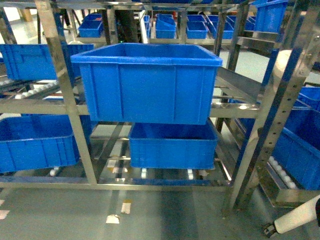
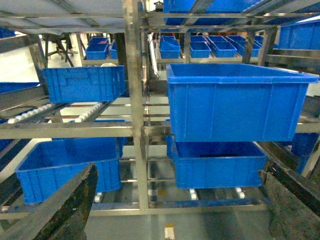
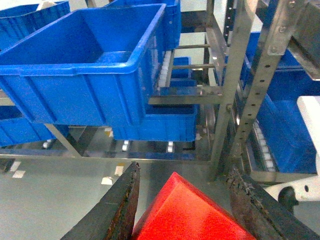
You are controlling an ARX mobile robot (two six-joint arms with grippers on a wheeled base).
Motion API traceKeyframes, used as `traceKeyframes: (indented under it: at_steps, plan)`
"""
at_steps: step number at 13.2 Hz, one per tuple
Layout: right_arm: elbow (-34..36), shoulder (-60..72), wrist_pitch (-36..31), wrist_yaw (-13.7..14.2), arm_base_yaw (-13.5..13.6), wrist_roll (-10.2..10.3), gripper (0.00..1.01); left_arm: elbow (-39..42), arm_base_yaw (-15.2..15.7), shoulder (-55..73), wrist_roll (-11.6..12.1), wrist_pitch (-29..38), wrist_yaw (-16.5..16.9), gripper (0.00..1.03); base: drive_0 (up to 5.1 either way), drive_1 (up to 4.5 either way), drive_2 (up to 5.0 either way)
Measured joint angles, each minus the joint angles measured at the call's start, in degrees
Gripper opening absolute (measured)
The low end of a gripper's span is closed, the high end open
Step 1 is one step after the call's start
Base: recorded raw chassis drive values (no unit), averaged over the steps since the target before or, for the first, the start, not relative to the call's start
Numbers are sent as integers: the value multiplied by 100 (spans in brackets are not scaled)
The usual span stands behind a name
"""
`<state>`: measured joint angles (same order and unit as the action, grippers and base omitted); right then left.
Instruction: Place magnetic block on left shelf second layer
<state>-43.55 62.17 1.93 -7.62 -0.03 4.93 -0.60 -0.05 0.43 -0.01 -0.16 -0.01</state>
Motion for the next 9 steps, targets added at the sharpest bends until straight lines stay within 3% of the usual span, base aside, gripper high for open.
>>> traceKeyframes:
  at_steps: [9]
  plan:
    - [0, 11, 9, 2, -2, 0, 46, 0, -2, 0, 0, -4, -20, 98, -502, 236, 236]
